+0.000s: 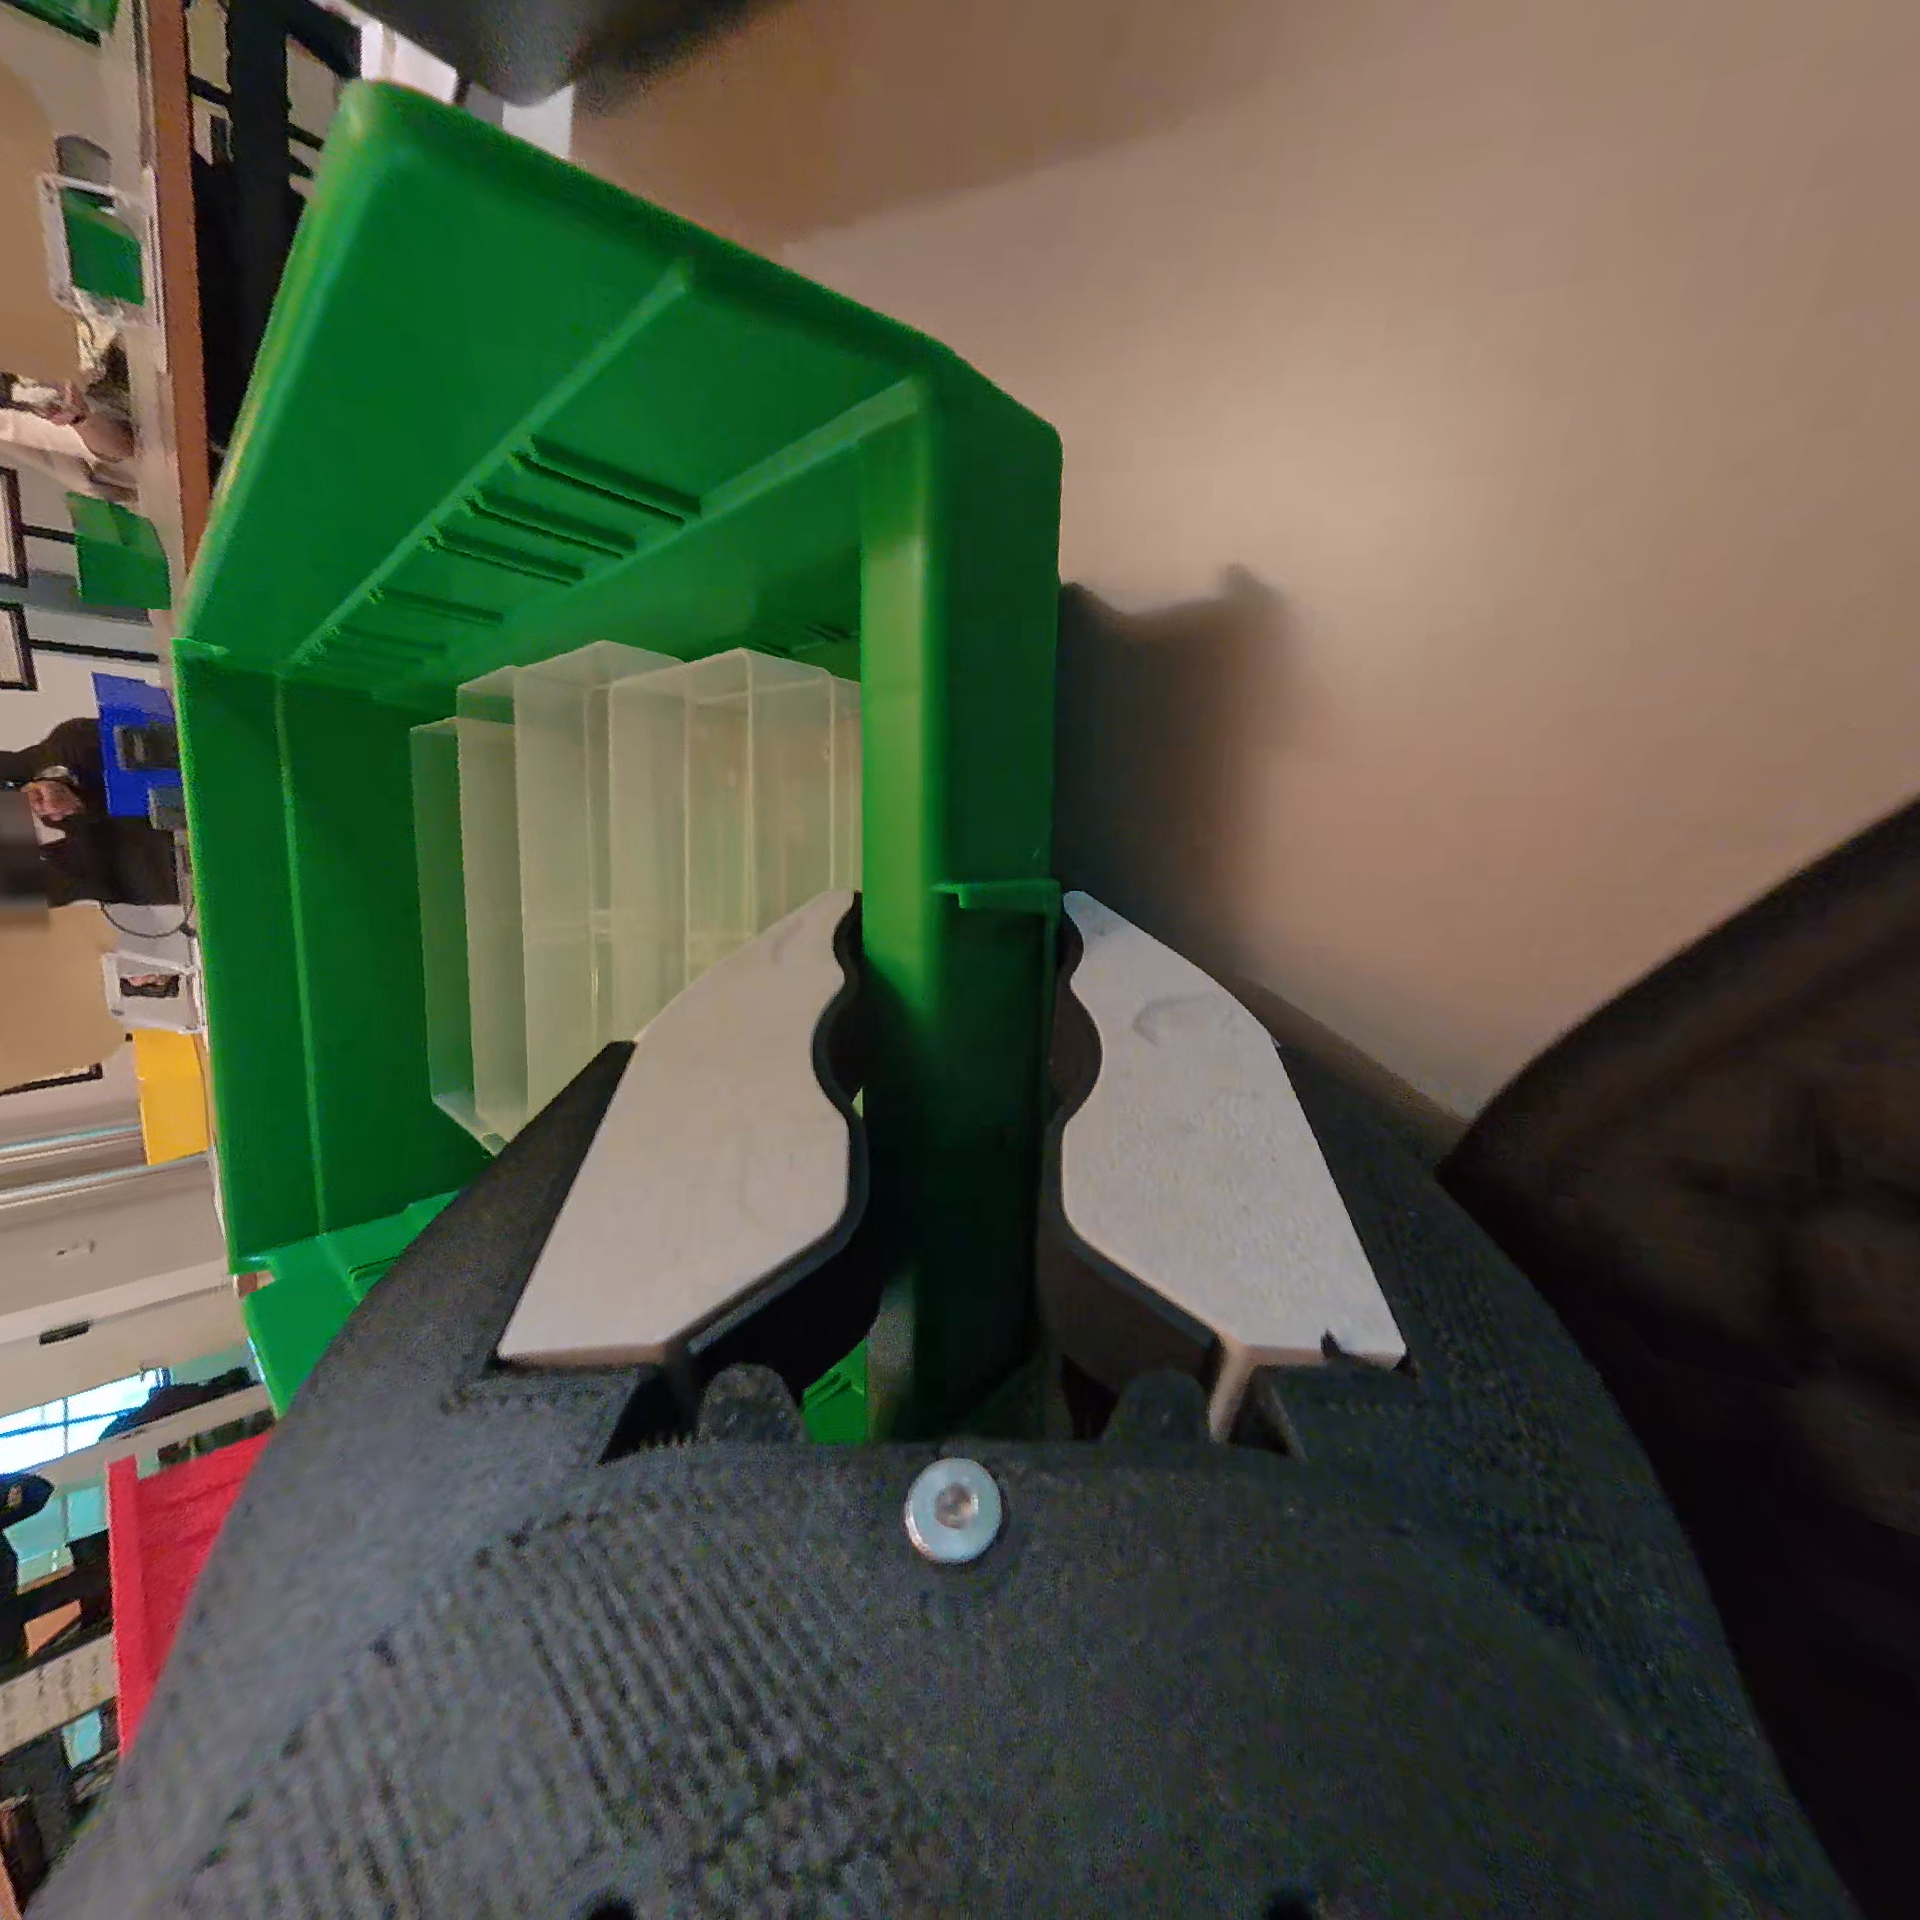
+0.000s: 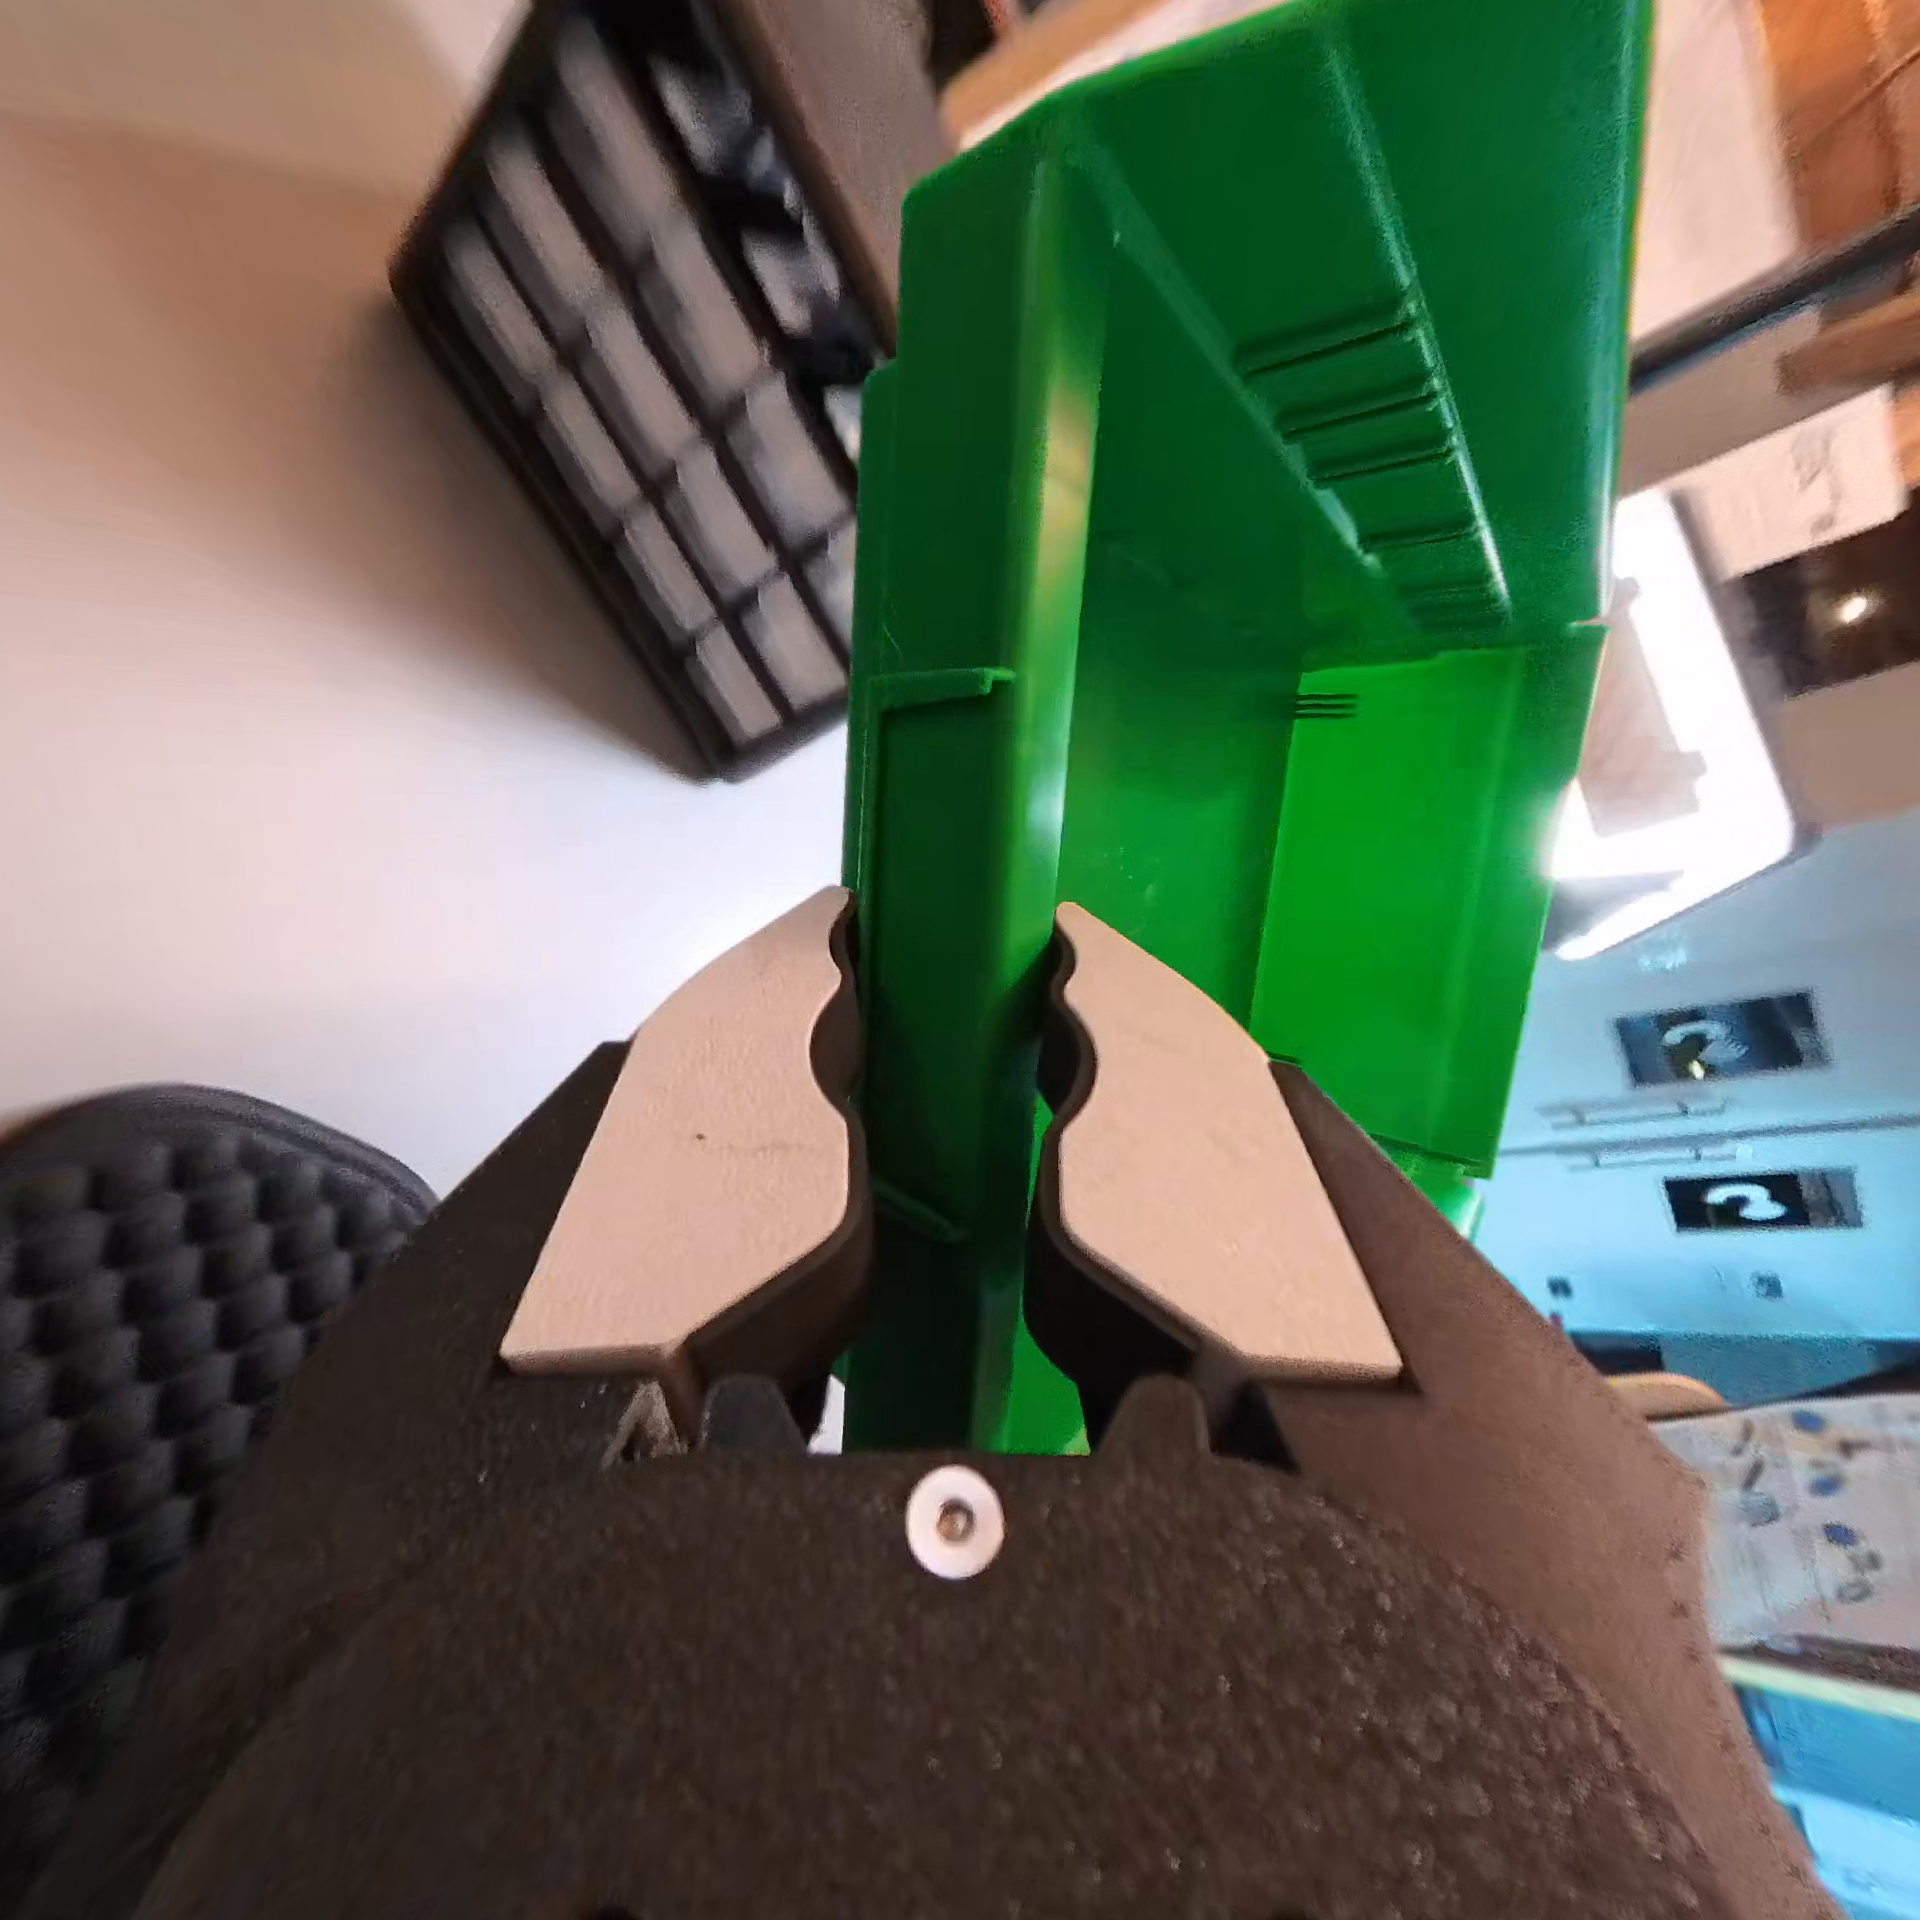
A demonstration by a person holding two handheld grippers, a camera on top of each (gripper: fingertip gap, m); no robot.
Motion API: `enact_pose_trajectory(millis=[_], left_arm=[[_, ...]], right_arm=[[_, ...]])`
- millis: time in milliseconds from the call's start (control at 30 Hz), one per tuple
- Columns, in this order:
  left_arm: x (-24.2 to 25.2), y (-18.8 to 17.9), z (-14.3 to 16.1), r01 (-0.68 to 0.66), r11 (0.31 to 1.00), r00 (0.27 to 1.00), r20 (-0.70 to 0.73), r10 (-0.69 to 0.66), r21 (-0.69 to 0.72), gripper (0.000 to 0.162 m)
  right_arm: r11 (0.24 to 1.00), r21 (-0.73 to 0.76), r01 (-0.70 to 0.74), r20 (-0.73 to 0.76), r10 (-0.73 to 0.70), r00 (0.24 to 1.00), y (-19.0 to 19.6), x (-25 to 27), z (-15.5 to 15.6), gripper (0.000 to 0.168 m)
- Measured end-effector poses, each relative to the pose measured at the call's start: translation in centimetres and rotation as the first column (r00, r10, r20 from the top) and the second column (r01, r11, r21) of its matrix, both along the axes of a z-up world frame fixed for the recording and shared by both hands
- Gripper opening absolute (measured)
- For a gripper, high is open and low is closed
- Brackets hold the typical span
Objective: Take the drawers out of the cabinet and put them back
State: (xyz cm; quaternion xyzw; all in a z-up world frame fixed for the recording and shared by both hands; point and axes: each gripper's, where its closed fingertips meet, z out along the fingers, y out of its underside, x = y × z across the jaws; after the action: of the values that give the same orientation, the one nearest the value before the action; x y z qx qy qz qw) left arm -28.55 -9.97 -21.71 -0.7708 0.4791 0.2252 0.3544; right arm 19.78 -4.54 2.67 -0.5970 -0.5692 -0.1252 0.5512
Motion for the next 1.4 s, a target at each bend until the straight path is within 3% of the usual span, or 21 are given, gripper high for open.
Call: enact_pose_trajectory(millis=[200,333,500,700,833,933,1033,1167,1233,1267,1333,1400], left_arm=[[1.2,2.1,0.0,0.032,0.999,0.999,0.005,-0.032,-0.005,0.032],[1.5,3.1,0.0,0.045,0.999,0.999,0.009,-0.045,-0.014,0.032],[1.8,4.8,-0.1,0.048,0.999,0.999,0.012,-0.047,-0.020,0.032],[1.5,7.5,0.0,0.042,0.999,0.999,0.009,-0.041,-0.013,0.033],[1.0,9.3,0.1,0.050,0.999,0.999,-0.005,-0.050,0.014,0.033],[0.9,10.3,0.1,0.057,0.998,0.998,-0.005,-0.057,0.015,0.033],[0.9,10.7,-0.1,0.034,0.998,0.999,0.026,-0.033,-0.043,0.033],[2.2,10.5,2.0,0.011,0.991,0.966,0.256,0.024,-0.137,0.043],[3.8,10.8,5.2,0.045,0.994,0.868,0.496,0.012,-0.104,0.044],[4.6,11.2,7.4,0.062,0.997,0.781,0.624,-0.013,-0.056,0.044],[5.5,12.2,12.8,0.046,0.994,0.545,0.831,-0.109,0.100,0.043],[5.0,13.4,18.1,-0.070,0.959,0.329,0.914,-0.236,0.273,0.039]], right_arm=[[0.988,-0.136,0.075,0.170,-0.051,0.984,9.2,2.5,-11.9,0.031],[0.983,-0.169,0.071,0.311,-0.015,0.950,13.3,3.8,-19.1,0.032],[0.995,-0.095,0.021,0.394,0.018,0.919,17.3,4.1,-23.7,0.032],[0.988,-0.110,0.110,0.354,-0.064,0.933,20.3,4.2,-23.7,0.034],[0.968,-0.201,0.147,0.249,-0.095,0.964,18.7,3.2,-21.7,0.058],[0.966,-0.254,0.050,0.084,-0.029,0.996,15.8,-0.4,-17.5,0.058],[0.973,-0.216,-0.083,-0.142,0.053,0.989,14.5,-4.7,-11.3,0.054],[0.980,-0.099,-0.174,-0.514,0.099,0.852,15.8,-8.7,-2.3,0.048],[0.987,-0.052,-0.154,-0.663,0.082,0.744,17.6,-9.1,0.2,0.045],[0.989,-0.047,-0.139,-0.720,0.063,0.691,18.6,-9.0,0.5,0.044],[0.992,-0.058,-0.116,-0.797,0.024,0.604,20.3,-8.6,-0.1,0.042],[0.993,-0.073,-0.092,-0.806,-0.005,0.592,21.1,-8.1,-1.4,0.040]])
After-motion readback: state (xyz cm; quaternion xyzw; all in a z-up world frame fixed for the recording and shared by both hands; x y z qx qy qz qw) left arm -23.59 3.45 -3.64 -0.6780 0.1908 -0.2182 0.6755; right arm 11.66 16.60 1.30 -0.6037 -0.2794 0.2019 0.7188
